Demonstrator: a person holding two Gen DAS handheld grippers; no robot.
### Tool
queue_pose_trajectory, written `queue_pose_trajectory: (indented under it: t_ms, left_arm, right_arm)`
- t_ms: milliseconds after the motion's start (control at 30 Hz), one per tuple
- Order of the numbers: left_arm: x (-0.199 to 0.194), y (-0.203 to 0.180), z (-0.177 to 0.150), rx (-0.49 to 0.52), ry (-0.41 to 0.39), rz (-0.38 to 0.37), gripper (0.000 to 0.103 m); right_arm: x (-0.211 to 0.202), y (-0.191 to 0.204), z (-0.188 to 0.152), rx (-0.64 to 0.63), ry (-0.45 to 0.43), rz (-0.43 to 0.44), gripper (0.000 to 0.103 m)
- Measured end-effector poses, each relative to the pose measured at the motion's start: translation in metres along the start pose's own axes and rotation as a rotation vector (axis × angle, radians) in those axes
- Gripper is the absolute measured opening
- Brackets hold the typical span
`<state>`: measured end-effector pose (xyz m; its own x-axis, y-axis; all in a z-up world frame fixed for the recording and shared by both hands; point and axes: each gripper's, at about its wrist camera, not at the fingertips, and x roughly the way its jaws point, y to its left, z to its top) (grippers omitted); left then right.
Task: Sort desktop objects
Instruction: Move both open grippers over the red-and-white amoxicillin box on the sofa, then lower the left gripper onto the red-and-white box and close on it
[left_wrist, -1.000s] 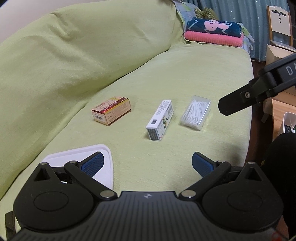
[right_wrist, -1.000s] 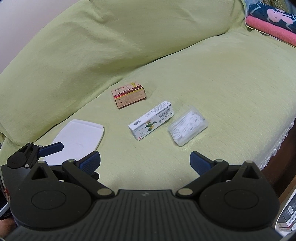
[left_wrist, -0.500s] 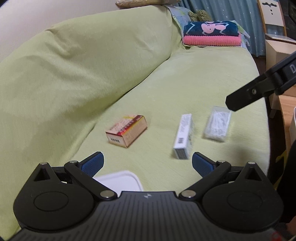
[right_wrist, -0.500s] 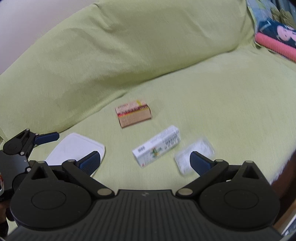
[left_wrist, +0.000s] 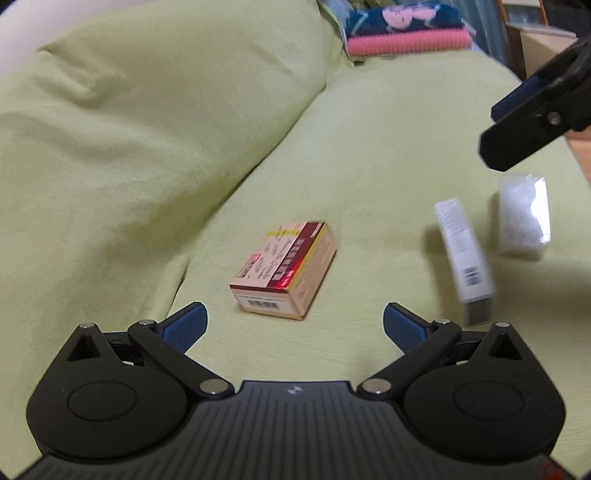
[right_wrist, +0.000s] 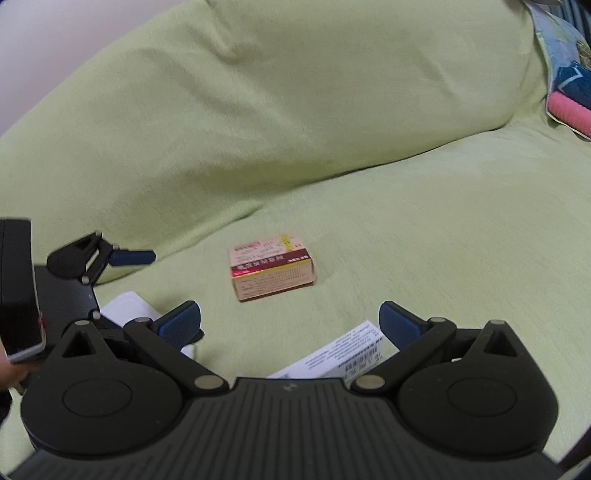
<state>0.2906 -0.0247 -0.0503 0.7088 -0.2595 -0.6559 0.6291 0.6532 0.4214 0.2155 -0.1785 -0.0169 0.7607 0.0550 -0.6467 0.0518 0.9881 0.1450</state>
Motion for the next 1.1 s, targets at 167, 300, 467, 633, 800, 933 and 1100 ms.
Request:
queue_pose_trajectory:
  t_ms: [167,300,467,633,800,933,1100]
  left_arm:
    - [0.036,0.017,0.000,0.009,0.012,-0.016,0.102]
    - [0.058,0.024,0.001,0.004,0.014,-0.044,0.102]
    - [0.082,0.033,0.002,-0.001,0.015,-0.083,0.100]
    - [0.107,0.041,0.003,-0.006,0.016,-0.122,0.100]
    - [0.117,0.044,0.001,-0.016,0.018,-0.160,0.093]
    - [0.120,0.043,-0.001,-0.026,0.017,-0.178,0.090]
    - [0.118,0.045,0.002,-0.087,0.022,-0.205,0.084]
  right_arm:
    - [0.037,-0.006,0.000,-0.033,0.022,0.024,0.102]
    - [0.058,-0.009,0.000,-0.036,0.033,0.036,0.102]
    - [0.068,-0.017,-0.002,-0.017,0.018,0.051,0.102]
    - [0.074,-0.025,-0.005,-0.012,0.021,0.062,0.102]
    - [0.082,-0.028,-0.005,-0.017,0.034,0.055,0.102]
    - [0.084,-0.027,-0.006,-0.014,0.035,0.053,0.102]
    - [0.082,-0.027,-0.007,-0.014,0.038,0.047,0.102]
